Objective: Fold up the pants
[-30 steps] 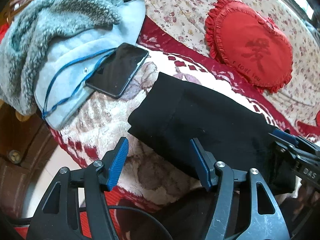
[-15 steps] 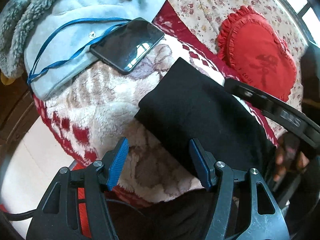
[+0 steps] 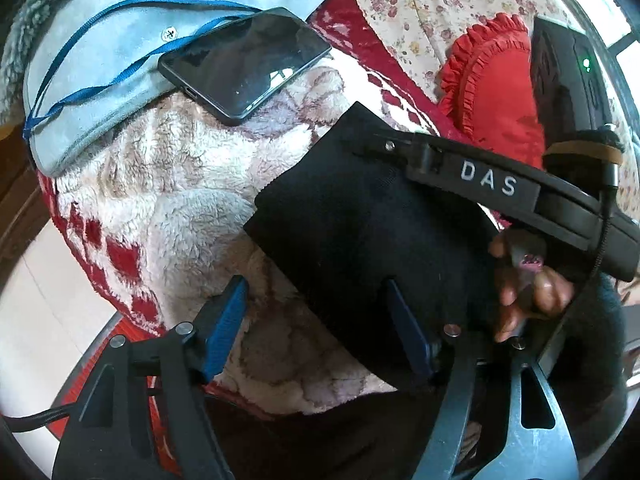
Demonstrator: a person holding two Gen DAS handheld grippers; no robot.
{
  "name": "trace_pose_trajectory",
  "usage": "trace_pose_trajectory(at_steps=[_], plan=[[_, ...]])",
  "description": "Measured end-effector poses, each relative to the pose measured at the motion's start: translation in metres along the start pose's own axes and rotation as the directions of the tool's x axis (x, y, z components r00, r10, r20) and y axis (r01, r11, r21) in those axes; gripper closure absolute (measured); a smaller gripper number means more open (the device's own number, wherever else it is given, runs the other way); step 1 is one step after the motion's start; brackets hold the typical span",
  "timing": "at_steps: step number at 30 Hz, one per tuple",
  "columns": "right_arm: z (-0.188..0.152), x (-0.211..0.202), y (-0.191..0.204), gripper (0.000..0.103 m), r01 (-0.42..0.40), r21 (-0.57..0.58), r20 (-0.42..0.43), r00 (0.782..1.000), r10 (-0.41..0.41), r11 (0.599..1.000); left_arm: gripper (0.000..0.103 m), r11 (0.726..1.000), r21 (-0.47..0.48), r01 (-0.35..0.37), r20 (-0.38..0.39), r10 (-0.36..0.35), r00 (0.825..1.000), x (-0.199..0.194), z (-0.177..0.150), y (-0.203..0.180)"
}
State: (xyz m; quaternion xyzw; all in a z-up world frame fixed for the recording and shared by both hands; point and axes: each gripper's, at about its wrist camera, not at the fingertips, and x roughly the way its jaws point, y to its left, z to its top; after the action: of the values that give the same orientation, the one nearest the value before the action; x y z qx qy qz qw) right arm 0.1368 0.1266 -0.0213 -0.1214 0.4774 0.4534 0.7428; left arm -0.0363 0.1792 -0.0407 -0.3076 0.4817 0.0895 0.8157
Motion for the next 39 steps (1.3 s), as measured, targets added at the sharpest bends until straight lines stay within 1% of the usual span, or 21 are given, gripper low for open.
trace_pose_trajectory(at_steps=[1, 3, 4, 6, 7, 10, 11, 14, 17, 20, 22, 25, 26, 29, 31, 32, 33, 35, 36, 37, 39], plan=[[-0.002, -0.001, -0.003, 0.057, -0.018, 0.026, 0.025, 1.0, 0.018, 0.999, 0.035, 1.0, 0.01, -0.001, 0.006, 0.001, 1.0, -0.001, 0.0, -0.002], [-0.007, -0.007, -0.007, 0.07, -0.05, 0.063, 0.058, 0.997, 0.047, 0.997, 0.061, 0.998, 0.057, 0.022, 0.017, -0.023, 1.0, -0.005, -0.001, -0.011], [-0.009, -0.011, -0.008, 0.077, -0.064, 0.069, 0.071, 0.996, 0.059, 0.996, 0.068, 0.996, 0.094, 0.011, 0.032, -0.014, 0.999, -0.009, -0.002, -0.019], [-0.013, -0.025, -0.007, 0.086, -0.086, 0.069, 0.103, 0.992, 0.079, 0.994, 0.079, 0.99, 0.143, -0.004, 0.067, -0.006, 0.998, -0.018, -0.003, -0.03], [-0.014, -0.035, -0.006, 0.087, -0.097, 0.069, 0.129, 0.988, 0.087, 0.993, 0.084, 0.987, 0.163, 0.001, 0.08, -0.014, 0.997, -0.024, -0.004, -0.036], [-0.022, -0.077, -0.005, 0.088, -0.124, 0.074, 0.229, 0.968, 0.105, 0.989, 0.087, 0.974, 0.216, 0.069, 0.104, -0.093, 0.99, -0.047, -0.005, -0.057], [-0.026, -0.093, -0.006, 0.088, -0.127, 0.079, 0.264, 0.959, 0.103, 0.989, 0.087, 0.97, 0.23, 0.083, 0.109, -0.111, 0.988, -0.053, -0.007, -0.062], [-0.045, -0.143, -0.013, 0.089, -0.126, 0.093, 0.367, 0.926, 0.084, 0.988, 0.087, 0.933, 0.326, 0.156, 0.126, -0.207, 0.97, -0.081, -0.017, -0.094], [-0.075, -0.191, -0.027, 0.091, -0.127, 0.135, 0.45, 0.891, 0.054, 0.983, 0.088, 0.867, 0.447, 0.223, 0.083, -0.288, 0.954, -0.095, -0.038, -0.132], [-0.121, -0.231, -0.046, 0.092, -0.113, 0.196, 0.497, 0.868, 0.001, 0.974, 0.088, 0.795, 0.551, 0.253, -0.004, -0.301, 0.954, -0.082, -0.07, -0.17], [-0.149, -0.242, -0.057, 0.092, -0.081, 0.257, 0.488, 0.871, -0.057, 0.963, 0.088, 0.763, 0.59, 0.264, -0.067, -0.279, 0.958, -0.061, -0.09, -0.188], [-0.198, -0.248, -0.082, 0.092, -0.054, 0.39, 0.446, 0.884, -0.137, 0.919, 0.088, 0.733, 0.624, 0.27, -0.157, -0.221, 0.963, -0.031, -0.113, -0.204], [-0.213, -0.247, -0.089, 0.092, -0.025, 0.429, 0.417, 0.893, -0.173, 0.903, 0.088, 0.714, 0.64, 0.284, -0.192, -0.209, 0.959, -0.027, -0.121, -0.207], [-0.244, -0.24, -0.109, 0.092, 0.079, 0.53, 0.304, 0.912, -0.276, 0.844, 0.088, 0.653, 0.694, 0.302, -0.207, -0.221, 0.953, -0.045, -0.135, -0.214], [-0.259, -0.239, -0.124, 0.092, 0.104, 0.592, 0.277, 0.905, -0.323, 0.799, 0.084, 0.618, 0.72, 0.314, -0.211, -0.235, 0.949, -0.064, -0.14, -0.215], [-0.266, -0.241, -0.132, 0.092, 0.102, 0.626, 0.277, 0.898, -0.343, 0.773, 0.082, 0.606, 0.728, 0.319, -0.213, -0.243, 0.946, -0.073, -0.14, -0.214], [-0.273, -0.243, -0.138, 0.091, 0.093, 0.654, 0.277, 0.894, -0.352, 0.75, 0.075, 0.6, 0.732, 0.322, -0.208, -0.254, 0.945, -0.081, -0.137, -0.211], [-0.282, -0.249, -0.141, 0.086, 0.035, 0.675, 0.315, 0.89, -0.33, 0.737, 0.063, 0.596, 0.741, 0.308, -0.181, -0.265, 0.947, -0.094, -0.133, -0.208], [-0.285, -0.253, -0.139, 0.077, 0.0, 0.669, 0.344, 0.887, -0.309, 0.743, 0.058, 0.598, 0.743, 0.3, -0.165, -0.27, 0.949, -0.099, -0.129, -0.206], [-0.289, -0.257, -0.136, 0.062, -0.044, 0.66, 0.377, 0.883, -0.28, 0.75, 0.057, 0.602, 0.744, 0.292, -0.152, -0.273, 0.95, -0.102, -0.125, -0.206], [-0.291, -0.257, -0.126, 0.054, -0.156, 0.634, 0.45, 0.871, -0.197, 0.758, 0.057, 0.621, 0.745, 0.242, -0.1, -0.255, 0.962, -0.1, -0.113, -0.199]])
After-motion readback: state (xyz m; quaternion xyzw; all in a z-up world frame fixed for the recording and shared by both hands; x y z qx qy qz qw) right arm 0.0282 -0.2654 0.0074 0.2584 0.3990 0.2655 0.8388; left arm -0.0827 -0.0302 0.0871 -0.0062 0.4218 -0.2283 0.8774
